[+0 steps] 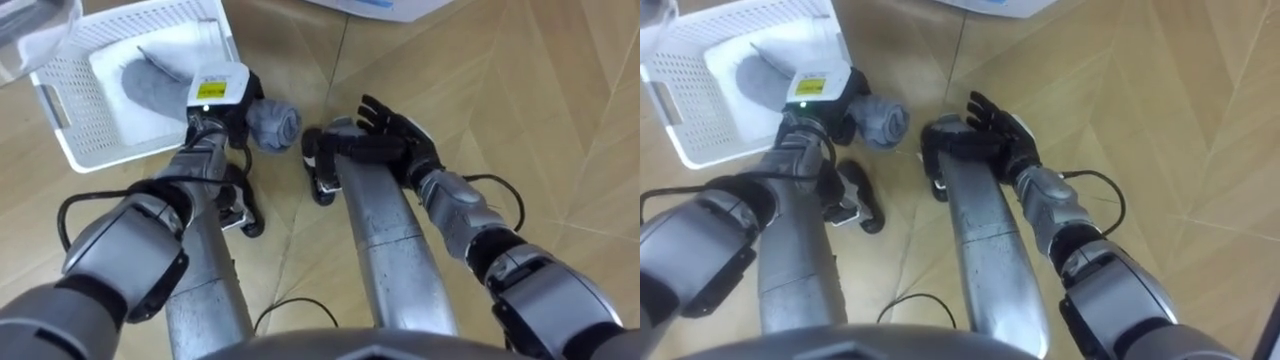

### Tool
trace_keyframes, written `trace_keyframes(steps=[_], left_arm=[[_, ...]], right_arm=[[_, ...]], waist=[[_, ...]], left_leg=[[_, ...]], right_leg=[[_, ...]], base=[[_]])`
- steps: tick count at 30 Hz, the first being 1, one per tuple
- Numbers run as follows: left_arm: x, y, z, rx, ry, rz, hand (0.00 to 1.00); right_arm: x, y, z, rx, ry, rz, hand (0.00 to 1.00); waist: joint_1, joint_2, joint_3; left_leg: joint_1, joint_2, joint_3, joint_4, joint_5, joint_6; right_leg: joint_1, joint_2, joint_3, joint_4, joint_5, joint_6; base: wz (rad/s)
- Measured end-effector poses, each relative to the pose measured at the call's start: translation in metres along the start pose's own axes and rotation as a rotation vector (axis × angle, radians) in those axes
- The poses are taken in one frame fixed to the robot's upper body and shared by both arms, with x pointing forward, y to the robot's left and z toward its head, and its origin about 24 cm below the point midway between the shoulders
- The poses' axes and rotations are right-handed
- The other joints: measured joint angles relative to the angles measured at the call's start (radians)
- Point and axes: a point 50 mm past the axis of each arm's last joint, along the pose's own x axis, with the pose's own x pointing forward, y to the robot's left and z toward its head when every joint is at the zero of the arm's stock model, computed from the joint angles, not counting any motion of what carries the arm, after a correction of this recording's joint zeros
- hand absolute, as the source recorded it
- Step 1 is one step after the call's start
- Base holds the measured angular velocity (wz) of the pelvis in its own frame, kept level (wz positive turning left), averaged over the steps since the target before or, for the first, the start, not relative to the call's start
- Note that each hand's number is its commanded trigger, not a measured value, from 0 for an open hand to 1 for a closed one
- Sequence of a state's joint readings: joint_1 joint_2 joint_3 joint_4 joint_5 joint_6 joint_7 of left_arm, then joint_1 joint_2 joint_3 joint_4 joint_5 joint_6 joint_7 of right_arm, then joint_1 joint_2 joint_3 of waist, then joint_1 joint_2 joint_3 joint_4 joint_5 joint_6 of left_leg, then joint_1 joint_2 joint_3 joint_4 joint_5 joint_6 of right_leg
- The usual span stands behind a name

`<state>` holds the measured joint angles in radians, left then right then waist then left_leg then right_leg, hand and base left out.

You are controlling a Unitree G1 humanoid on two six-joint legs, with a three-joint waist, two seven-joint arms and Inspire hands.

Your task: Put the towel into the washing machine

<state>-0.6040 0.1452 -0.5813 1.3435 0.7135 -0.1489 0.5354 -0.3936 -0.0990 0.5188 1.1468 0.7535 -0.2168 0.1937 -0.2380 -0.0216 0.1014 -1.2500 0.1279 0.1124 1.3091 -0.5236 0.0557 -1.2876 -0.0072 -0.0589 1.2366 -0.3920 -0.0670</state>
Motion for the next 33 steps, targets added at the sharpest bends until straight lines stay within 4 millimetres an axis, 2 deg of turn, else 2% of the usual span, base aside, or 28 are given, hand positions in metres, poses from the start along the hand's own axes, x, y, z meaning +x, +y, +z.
trace_keyframes(steps=[2, 5, 9, 13, 16, 19, 20, 24, 26, 27, 29, 31, 33], left_arm=[[-0.005, -0.006, -0.002, -0.031, 0.002, -0.007, 1.0], [-0.009, -0.01, -0.003, -0.088, -0.002, 0.0, 1.0], [-0.007, 0.001, -0.012, -0.162, 0.02, 0.073, 1.0], [-0.004, 0.011, -0.011, -0.281, 0.04, 0.157, 1.0], [-0.006, 0.013, -0.01, -0.377, 0.06, 0.201, 1.0], [-0.006, 0.018, -0.003, -0.446, 0.031, 0.242, 1.0], [-0.007, 0.017, 0.001, -0.478, 0.028, 0.246, 1.0], [-0.01, 0.017, 0.013, -0.599, 0.006, 0.244, 1.0], [-0.013, 0.013, 0.025, -0.742, -0.007, 0.209, 1.0], [-0.014, 0.011, 0.031, -0.81, -0.014, 0.172, 1.0], [-0.016, 0.006, 0.034, -0.914, -0.013, 0.1, 1.0], [-0.019, 0.0, 0.036, -1.025, -0.01, 0.028, 1.0], [-0.023, -0.004, 0.041, -1.155, -0.043, -0.064, 1.0]], right_arm=[[-0.003, -0.003, -0.009, -0.009, 0.027, -0.018, 0.0], [-0.01, -0.01, -0.022, -0.053, 0.063, -0.046, 0.0], [-0.015, -0.014, -0.032, -0.172, 0.115, -0.067, 0.0], [-0.017, -0.022, -0.032, -0.313, 0.149, -0.082, 0.0], [-0.019, -0.028, -0.033, -0.363, 0.164, -0.091, 0.0], [-0.019, -0.032, -0.027, -0.402, 0.16, -0.107, 0.0], [-0.019, -0.034, -0.026, -0.402, 0.158, -0.115, 0.0], [-0.014, -0.03, -0.015, -0.418, 0.111, -0.104, 0.0], [-0.013, -0.028, -0.011, -0.42, 0.099, -0.097, 0.0], [-0.013, -0.028, -0.011, -0.428, 0.099, -0.095, 0.0], [-0.013, -0.027, -0.013, -0.428, 0.113, -0.087, 0.0], [-0.013, -0.028, -0.013, -0.431, 0.124, -0.086, 0.0], [-0.013, -0.028, -0.01, -0.428, 0.108, -0.089, 0.0]], waist=[[0.002, 0.0, -0.0004], [0.023, -0.001, -0.0009], [0.055, 0.005, -0.0016], [0.105, 0.013, -0.0032], [0.124, 0.026, -0.0086], [0.149, 0.039, -0.0165], [0.162, 0.04, -0.0172], [0.168, 0.043, -0.019], [0.179, 0.044, -0.0199], [0.192, 0.046, -0.0214], [0.195, 0.045, -0.0227], [0.196, 0.046, -0.0316], [0.194, 0.046, -0.0413]], left_leg=[[0.051, -0.003, 0.002, -0.033, 0.004, -0.001], [0.139, -0.003, 0.013, -0.124, 0.029, -0.001], [0.257, -0.019, 0.018, -0.263, 0.076, -0.005], [0.337, -0.021, 0.023, -0.336, 0.089, -0.004], [0.393, -0.04, 0.025, -0.397, 0.107, -0.002], [0.417, -0.052, 0.02, -0.429, 0.119, -0.002], [0.428, -0.053, 0.024, -0.442, 0.122, -0.001], [0.459, -0.066, 0.025, -0.489, 0.15, 0.001], [0.483, -0.078, 0.029, -0.518, 0.164, 0.003], [0.491, -0.076, 0.03, -0.526, 0.166, 0.001], [0.507, -0.075, 0.028, -0.538, 0.173, 0.001], [0.512, -0.074, 0.027, -0.553, 0.182, 0.0], [0.516, -0.088, 0.024, -0.595, 0.212, 0.003]], right_leg=[[0.05, -0.001, 0.0, -0.032, 0.003, 0.002], [0.137, -0.001, 0.001, -0.121, 0.025, 0.006], [0.264, -0.006, -0.012, -0.256, 0.058, 0.01], [0.345, -0.01, -0.011, -0.324, 0.067, 0.016], [0.399, -0.033, -0.028, -0.366, 0.07, 0.02], [0.424, -0.046, -0.043, -0.388, 0.074, 0.021], [0.434, -0.048, -0.044, -0.398, 0.076, 0.022], [0.465, -0.059, -0.051, -0.431, 0.09, 0.022], [0.48, -0.063, -0.039, -0.45, 0.098, 0.027], [0.489, -0.061, -0.042, -0.461, 0.106, 0.025], [0.51, -0.061, -0.05, -0.477, 0.109, 0.022], [0.519, -0.06, -0.054, -0.498, 0.119, 0.02], [0.521, -0.064, -0.05, -0.531, 0.143, 0.025]], base=[[0.0], [0.0], [0.1], [0.05], [0.16], [0.15], [0.0], [0.09], [0.02], [-0.08], [0.04], [0.03], [0.07]])
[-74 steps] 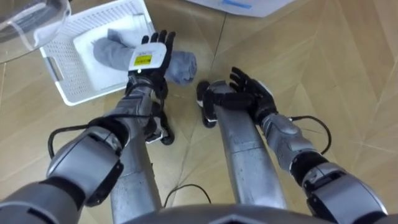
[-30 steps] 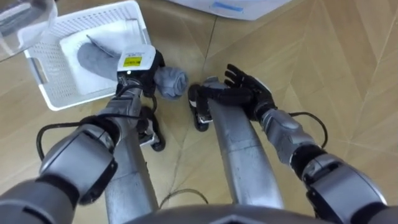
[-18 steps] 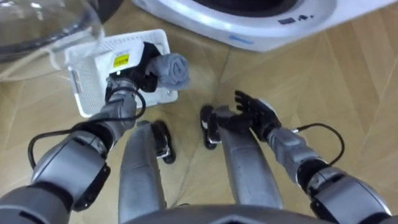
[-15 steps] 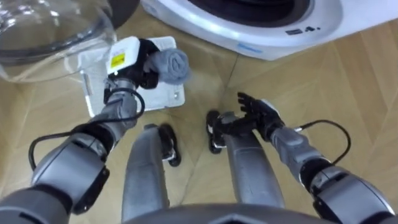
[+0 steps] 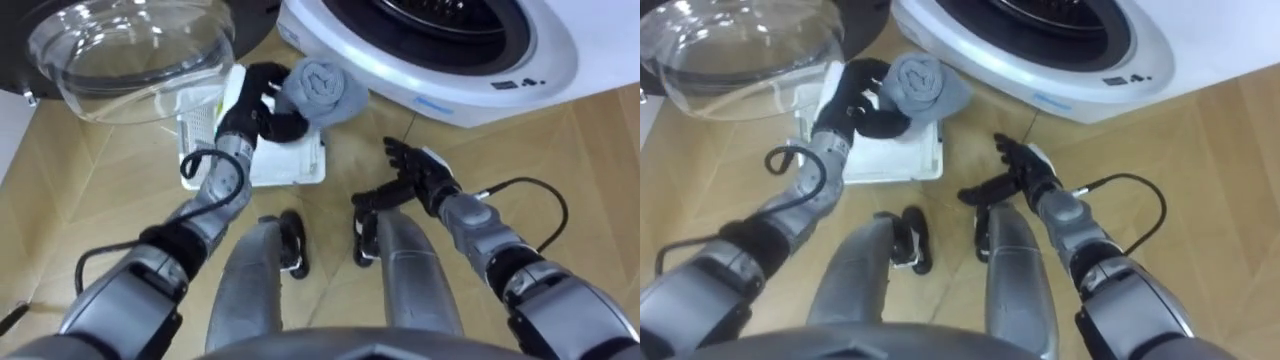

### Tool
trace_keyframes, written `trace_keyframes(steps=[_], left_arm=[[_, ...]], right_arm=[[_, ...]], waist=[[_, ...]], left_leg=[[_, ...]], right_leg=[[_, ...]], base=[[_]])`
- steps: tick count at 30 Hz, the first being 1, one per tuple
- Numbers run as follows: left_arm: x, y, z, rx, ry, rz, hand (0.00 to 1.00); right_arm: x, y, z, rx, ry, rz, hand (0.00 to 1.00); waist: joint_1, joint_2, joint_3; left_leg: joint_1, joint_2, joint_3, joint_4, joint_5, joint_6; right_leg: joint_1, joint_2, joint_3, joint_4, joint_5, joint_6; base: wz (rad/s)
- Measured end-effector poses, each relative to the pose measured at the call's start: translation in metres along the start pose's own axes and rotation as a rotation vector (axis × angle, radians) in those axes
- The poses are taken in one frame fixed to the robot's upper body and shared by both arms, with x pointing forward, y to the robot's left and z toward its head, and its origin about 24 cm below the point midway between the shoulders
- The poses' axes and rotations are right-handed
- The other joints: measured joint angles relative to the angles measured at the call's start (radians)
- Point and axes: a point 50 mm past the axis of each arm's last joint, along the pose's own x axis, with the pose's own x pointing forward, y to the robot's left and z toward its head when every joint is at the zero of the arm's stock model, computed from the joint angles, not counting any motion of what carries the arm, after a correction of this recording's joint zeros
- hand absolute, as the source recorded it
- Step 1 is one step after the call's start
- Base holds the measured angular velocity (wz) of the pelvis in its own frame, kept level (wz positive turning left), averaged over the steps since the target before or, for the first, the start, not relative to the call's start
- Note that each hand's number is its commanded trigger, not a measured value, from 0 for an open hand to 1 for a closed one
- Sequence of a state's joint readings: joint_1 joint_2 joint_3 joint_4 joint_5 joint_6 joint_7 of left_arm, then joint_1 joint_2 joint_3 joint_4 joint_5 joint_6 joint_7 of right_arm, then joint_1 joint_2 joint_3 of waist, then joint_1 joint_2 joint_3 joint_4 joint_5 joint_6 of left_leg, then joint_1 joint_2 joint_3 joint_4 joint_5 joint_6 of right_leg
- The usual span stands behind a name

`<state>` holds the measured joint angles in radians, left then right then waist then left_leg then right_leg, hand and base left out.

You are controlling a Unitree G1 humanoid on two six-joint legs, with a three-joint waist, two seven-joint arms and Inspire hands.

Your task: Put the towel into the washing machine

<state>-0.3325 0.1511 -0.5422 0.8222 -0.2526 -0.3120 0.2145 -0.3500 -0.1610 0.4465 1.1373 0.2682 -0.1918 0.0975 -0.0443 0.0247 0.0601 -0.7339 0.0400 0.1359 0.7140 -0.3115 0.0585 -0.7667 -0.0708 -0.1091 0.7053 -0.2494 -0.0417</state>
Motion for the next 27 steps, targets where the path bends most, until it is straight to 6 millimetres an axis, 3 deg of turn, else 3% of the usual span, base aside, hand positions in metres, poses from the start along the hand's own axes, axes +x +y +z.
trace_keyframes(steps=[9, 15, 22, 23, 24, 25, 27], left_arm=[[-0.012, -0.015, -0.016, -0.343, 0.087, -0.262, 1.0], [-0.02, -0.016, -0.028, -0.443, 0.158, -0.368, 1.0], [-0.022, -0.021, -0.024, -0.503, 0.176, -0.485, 1.0], [-0.021, -0.023, -0.02, -0.53, 0.168, -0.501, 1.0], [-0.021, -0.024, -0.017, -0.577, 0.158, -0.513, 1.0], [-0.021, -0.025, -0.016, -0.6, 0.156, -0.517, 1.0], [-0.02, -0.027, -0.012, -0.67, 0.148, -0.532, 1.0]], right_arm=[[-0.002, 0.007, -0.005, 0.008, 0.013, 0.039, 0.0], [-0.006, 0.011, -0.018, 0.0, 0.046, 0.062, 0.0], [-0.006, 0.009, -0.018, 0.011, 0.057, 0.068, 0.0], [-0.006, 0.008, -0.018, 0.017, 0.057, 0.063, 0.21], [-0.006, 0.008, -0.018, 0.019, 0.061, 0.061, 0.65], [-0.006, 0.007, -0.018, 0.019, 0.064, 0.059, 1.0], [-0.007, 0.005, -0.019, 0.016, 0.077, 0.053, 1.0]], waist=[[-0.002, -0.003, -0.0084], [0.001, 0.006, -0.0164], [0.001, 0.019, -0.0255], [0.007, 0.019, -0.0254], [0.012, 0.02, -0.0253], [0.014, 0.02, -0.0255], [0.023, 0.025, -0.0251]], left_leg=[[0.037, 0.007, -0.002, -0.03, 0.017, 0.009], [0.067, 0.004, -0.002, -0.06, 0.026, 0.014], [0.075, 0.003, -0.005, -0.066, 0.028, 0.017], [0.076, 0.003, -0.005, -0.066, 0.028, 0.017], [0.078, 0.004, -0.004, -0.065, 0.028, 0.017], [0.078, 0.004, -0.004, -0.065, 0.028, 0.017], [0.08, 0.004, -0.004, -0.065, 0.028, 0.016]], right_leg=[[0.056, 0.011, -0.009, -0.069, 0.041, 0.007], [0.092, 0.012, -0.012, -0.112, 0.057, 0.015], [0.107, 0.009, -0.026, -0.117, 0.059, 0.016], [0.107, 0.009, -0.022, -0.116, 0.059, 0.016], [0.107, 0.01, -0.019, -0.113, 0.059, 0.016], [0.107, 0.01, -0.019, -0.112, 0.059, 0.016], [0.107, 0.01, -0.019, -0.11, 0.059, 0.015]], base=[[-0.03], [0.0], [0.02], [0.0], [0.0], [0.0], [0.0]])
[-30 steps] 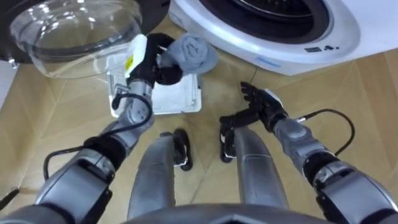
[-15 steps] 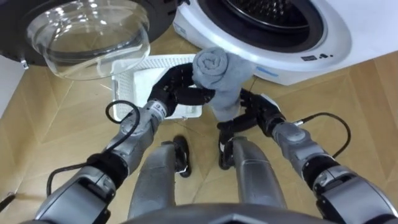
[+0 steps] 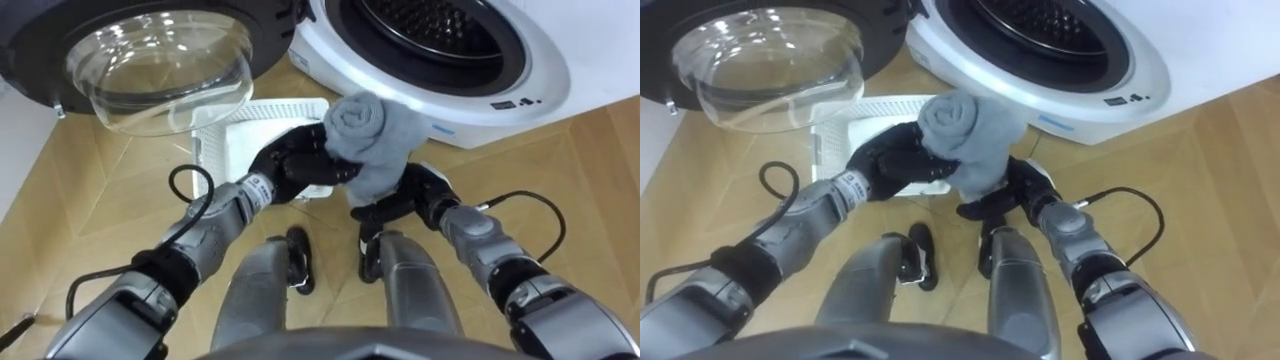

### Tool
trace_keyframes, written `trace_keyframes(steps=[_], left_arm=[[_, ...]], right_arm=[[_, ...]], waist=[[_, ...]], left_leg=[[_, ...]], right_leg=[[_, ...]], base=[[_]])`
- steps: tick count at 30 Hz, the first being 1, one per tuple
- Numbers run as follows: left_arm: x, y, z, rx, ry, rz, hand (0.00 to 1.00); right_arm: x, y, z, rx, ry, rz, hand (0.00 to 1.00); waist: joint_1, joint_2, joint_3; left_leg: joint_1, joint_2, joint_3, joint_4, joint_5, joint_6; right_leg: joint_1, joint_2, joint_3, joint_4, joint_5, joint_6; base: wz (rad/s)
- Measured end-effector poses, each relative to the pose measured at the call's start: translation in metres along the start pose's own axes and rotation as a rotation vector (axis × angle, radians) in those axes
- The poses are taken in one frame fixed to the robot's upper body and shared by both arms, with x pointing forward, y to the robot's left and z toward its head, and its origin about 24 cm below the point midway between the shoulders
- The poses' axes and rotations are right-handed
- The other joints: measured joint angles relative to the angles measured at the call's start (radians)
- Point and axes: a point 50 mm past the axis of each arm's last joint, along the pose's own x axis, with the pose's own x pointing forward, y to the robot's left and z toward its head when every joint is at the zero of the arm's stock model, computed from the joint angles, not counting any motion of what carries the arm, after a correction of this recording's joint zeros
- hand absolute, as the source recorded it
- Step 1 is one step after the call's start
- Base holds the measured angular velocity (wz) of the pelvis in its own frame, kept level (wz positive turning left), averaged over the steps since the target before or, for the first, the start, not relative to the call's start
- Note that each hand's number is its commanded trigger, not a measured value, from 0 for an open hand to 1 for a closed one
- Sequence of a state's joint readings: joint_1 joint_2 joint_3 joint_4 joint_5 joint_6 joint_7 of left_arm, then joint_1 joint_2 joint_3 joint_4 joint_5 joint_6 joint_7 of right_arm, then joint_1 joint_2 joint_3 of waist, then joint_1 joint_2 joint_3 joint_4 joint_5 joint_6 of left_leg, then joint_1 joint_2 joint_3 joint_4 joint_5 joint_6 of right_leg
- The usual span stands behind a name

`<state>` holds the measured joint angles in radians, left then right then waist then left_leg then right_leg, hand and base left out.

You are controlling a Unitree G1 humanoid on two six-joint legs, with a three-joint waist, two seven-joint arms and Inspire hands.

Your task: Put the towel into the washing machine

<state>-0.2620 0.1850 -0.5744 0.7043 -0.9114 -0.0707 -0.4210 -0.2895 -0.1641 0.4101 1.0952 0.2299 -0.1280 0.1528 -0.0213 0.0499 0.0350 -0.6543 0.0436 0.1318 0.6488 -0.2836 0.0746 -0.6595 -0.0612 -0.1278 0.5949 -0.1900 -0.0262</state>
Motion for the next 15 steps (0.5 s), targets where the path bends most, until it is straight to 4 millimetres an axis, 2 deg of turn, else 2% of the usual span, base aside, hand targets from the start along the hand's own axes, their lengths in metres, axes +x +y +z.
trace_keyframes(steps=[6, 15], left_arm=[[0.003, -0.006, -0.001, -0.056, 0.0, -0.044, 1.0], [0.006, -0.012, -0.003, -0.085, -0.003, -0.075, 1.0]], right_arm=[[0.0, 0.001, -0.002, -0.012, 0.025, -0.004, 1.0], [0.001, 0.002, -0.001, -0.04, 0.034, 0.001, 1.0]], waist=[[0.009, 0.012, 0.0013], [0.002, 0.012, 0.0017]], left_leg=[[0.003, 0.002, 0.004, 0.002, 0.0, -0.001], [0.003, 0.002, 0.012, -0.011, 0.001, -0.001]], right_leg=[[0.001, 0.002, 0.003, -0.005, 0.001, -0.002], [-0.007, 0.003, 0.012, -0.01, 0.001, -0.002]], base=[[-0.01], [-0.01]])
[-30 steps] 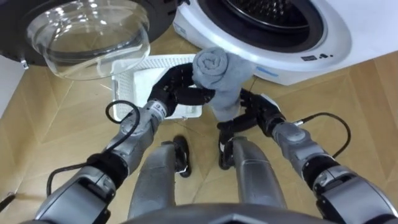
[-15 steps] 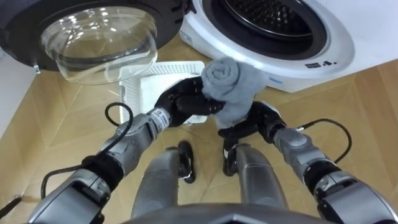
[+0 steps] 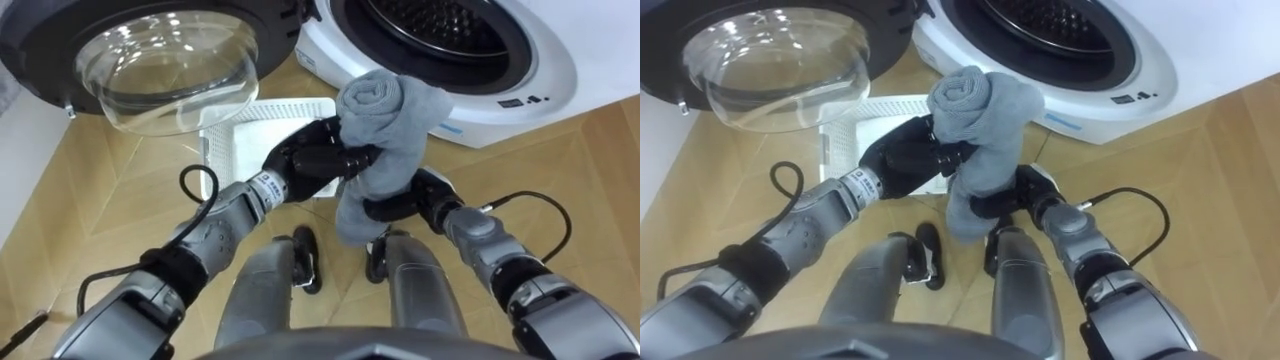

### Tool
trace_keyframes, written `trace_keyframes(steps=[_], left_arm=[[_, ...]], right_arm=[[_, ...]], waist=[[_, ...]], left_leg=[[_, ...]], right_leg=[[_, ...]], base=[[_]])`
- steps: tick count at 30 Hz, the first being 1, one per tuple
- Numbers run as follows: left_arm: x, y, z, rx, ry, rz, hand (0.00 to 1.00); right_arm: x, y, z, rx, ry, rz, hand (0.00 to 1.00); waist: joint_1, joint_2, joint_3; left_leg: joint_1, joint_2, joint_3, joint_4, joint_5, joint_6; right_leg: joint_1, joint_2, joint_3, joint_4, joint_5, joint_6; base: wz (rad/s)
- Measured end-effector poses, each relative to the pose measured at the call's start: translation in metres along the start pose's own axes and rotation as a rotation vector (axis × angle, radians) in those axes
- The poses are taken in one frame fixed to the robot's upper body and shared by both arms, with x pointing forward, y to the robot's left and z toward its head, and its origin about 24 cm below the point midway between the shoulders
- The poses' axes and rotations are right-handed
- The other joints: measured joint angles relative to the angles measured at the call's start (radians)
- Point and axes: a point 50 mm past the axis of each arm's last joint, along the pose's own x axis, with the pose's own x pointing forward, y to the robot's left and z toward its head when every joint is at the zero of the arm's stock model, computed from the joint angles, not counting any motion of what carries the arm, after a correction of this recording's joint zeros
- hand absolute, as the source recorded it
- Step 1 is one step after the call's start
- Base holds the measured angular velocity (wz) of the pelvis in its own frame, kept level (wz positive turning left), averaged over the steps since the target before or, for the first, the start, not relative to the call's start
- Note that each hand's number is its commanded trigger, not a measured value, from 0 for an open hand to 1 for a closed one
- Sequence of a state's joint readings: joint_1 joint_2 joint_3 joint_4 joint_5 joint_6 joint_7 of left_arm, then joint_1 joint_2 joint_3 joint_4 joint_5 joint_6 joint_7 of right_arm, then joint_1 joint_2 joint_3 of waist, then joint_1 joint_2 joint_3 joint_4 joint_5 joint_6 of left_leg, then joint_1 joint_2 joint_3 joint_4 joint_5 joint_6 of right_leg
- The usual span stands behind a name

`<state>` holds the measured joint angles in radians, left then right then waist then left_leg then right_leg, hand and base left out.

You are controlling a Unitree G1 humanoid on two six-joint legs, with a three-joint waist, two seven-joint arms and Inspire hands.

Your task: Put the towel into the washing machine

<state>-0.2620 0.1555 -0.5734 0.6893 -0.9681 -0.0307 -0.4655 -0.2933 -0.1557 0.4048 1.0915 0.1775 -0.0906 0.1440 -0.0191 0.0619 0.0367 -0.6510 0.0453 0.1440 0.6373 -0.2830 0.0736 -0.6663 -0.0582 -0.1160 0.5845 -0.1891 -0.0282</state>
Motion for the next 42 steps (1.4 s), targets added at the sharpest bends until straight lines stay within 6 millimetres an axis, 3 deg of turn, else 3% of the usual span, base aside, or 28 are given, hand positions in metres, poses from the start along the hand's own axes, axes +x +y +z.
trace_keyframes(steps=[5, 6, 7, 15, 19, 22, 26, 29, 35, 42], left_arm=[[0.001, -0.001, 0.001, -0.013, -0.007, -0.004, 1.0], [0.002, -0.002, 0.001, -0.013, -0.009, -0.005, 0.8], [0.002, -0.002, 0.001, -0.014, -0.009, -0.006, 0.0], [0.003, -0.002, 0.003, -0.057, -0.043, -0.005, 0.0], [-0.001, 0.002, 0.002, -0.107, -0.075, 0.015, 0.0], [-0.015, 0.018, -0.001, -0.104, -0.08, 0.097, 0.0], [-0.039, 0.05, -0.006, 0.031, -0.006, 0.332, 0.0], [-0.053, 0.064, -0.007, 0.158, 0.064, 0.475, 0.0], [-0.062, 0.076, -0.018, 0.297, 0.167, 0.637, 0.0], [-0.066, 0.081, -0.019, 0.392, 0.201, 0.756, 0.0]], right_arm=[[0.0, -0.001, 0.001, 0.013, -0.003, -0.008, 1.0], [0.0, -0.001, 0.001, 0.013, -0.003, -0.009, 1.0], [0.0, -0.001, 0.001, 0.014, -0.002, -0.01, 1.0], [0.0, -0.003, -0.001, 0.049, 0.017, -0.02, 1.0], [-0.001, -0.005, -0.008, 0.078, 0.068, -0.039, 1.0], [-0.003, -0.009, -0.016, 0.112, 0.107, -0.062, 1.0], [-0.009, -0.022, -0.029, 0.214, 0.15, -0.109, 1.0], [-0.011, -0.033, -0.032, 0.286, 0.159, -0.145, 1.0], [-0.013, -0.047, -0.027, 0.389, 0.149, -0.191, 1.0], [-0.015, -0.062, -0.023, 0.4, 0.16, -0.228, 1.0]], waist=[[-0.006, -0.002, 0.0], [-0.007, -0.003, 0.0004], [-0.008, -0.003, 0.0005], [0.007, -0.013, 0.0006], [0.042, -0.015, 0.0009], [0.069, -0.014, 0.001], [0.114, -0.012, 0.0019], [0.125, -0.007, 0.0049], [0.136, -0.004, 0.0085], [0.161, -0.02, 0.0237]], left_leg=[[-0.001, 0.0, -0.002, -0.009, 0.001, -0.001], [-0.001, -0.001, -0.002, -0.011, 0.001, -0.001], [-0.001, -0.001, -0.002, -0.012, 0.001, -0.001], [-0.002, 0.0, -0.005, -0.014, 0.001, -0.001], [-0.001, -0.001, -0.003, -0.015, 0.002, -0.002], [-0.001, -0.002, -0.009, -0.021, 0.004, -0.005], [-0.011, -0.006, -0.024, -0.027, 0.01, -0.009], [-0.023, -0.018, -0.049, -0.034, 0.019, -0.011], [-0.038, -0.037, -0.079, -0.046, 0.034, -0.011], [-0.065, -0.045, -0.086, -0.053, 0.042, -0.012]], right_leg=[[0.003, 0.0, -0.008, -0.012, 0.001, 0.0], [0.003, 0.0, -0.009, -0.014, 0.001, 0.0], [0.004, 0.0, -0.009, -0.014, 0.001, 0.0], [0.005, 0.002, -0.007, -0.015, 0.001, 0.001], [0.003, 0.004, -0.002, -0.016, 0.002, 0.002], [0.004, 0.002, -0.015, -0.016, 0.001, 0.0], [0.003, -0.003, -0.032, -0.019, -0.001, -0.005], [-0.002, -0.012, -0.051, -0.018, -0.003, -0.005], [-0.006, -0.03, -0.086, -0.015, -0.011, -0.005], [-0.036, -0.041, -0.089, -0.005, -0.015, -0.007]], base=[[0.0], [0.0], [0.0], [0.0], [-0.02], [0.06], [0.14], [0.21], [0.2], [0.05]])
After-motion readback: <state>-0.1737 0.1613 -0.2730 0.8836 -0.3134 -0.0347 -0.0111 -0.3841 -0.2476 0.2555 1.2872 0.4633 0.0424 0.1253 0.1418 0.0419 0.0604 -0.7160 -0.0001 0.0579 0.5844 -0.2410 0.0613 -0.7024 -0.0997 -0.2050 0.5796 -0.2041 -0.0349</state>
